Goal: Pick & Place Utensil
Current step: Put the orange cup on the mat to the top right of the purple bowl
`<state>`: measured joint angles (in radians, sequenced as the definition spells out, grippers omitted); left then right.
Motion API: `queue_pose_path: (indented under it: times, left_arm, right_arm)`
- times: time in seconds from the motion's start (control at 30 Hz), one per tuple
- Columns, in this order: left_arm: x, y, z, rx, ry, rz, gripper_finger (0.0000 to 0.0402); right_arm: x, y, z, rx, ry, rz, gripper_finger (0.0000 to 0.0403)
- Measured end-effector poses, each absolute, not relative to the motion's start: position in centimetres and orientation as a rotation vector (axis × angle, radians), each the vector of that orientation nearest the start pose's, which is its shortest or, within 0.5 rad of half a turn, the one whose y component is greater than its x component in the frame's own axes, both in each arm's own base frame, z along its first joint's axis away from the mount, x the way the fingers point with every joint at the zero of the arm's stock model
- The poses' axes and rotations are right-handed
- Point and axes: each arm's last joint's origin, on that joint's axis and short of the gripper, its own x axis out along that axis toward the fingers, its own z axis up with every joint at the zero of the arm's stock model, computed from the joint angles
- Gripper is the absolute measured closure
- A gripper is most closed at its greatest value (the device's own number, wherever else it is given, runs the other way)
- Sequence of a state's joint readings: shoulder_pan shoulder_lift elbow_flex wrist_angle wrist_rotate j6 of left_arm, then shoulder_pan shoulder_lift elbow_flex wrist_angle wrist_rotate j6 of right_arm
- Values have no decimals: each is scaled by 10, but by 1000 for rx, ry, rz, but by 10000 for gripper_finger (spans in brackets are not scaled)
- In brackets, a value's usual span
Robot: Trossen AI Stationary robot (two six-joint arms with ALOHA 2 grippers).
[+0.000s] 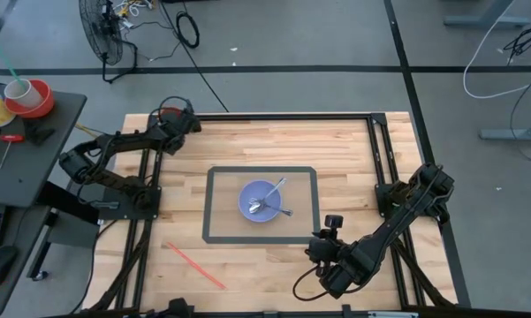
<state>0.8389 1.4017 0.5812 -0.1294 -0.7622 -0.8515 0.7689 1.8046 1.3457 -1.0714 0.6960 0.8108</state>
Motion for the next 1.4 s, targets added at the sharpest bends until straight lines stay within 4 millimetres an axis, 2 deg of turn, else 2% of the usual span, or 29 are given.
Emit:
queue_pose_path:
  times: [0.47, 0.7, 0.87, 1.07, 1.4]
  left_arm:
    - [150, 192, 144, -554, 274, 1953, 3]
    - [151, 192, 144, -567, 206, 1978, 3]
    - [151, 192, 143, -556, 210, 1987, 3]
    - [158, 189, 127, -512, 282, 1990, 3]
    - [169, 196, 122, -458, 227, 2087, 3]
  right_arm:
    - [250, 216, 215, -289, 1028, -385, 298]
    - [250, 216, 215, -286, 1026, -387, 298]
    - [249, 218, 215, -283, 1020, -379, 298]
    - [248, 220, 215, -282, 1020, -376, 298]
    - [247, 217, 215, -281, 1032, -400, 298]
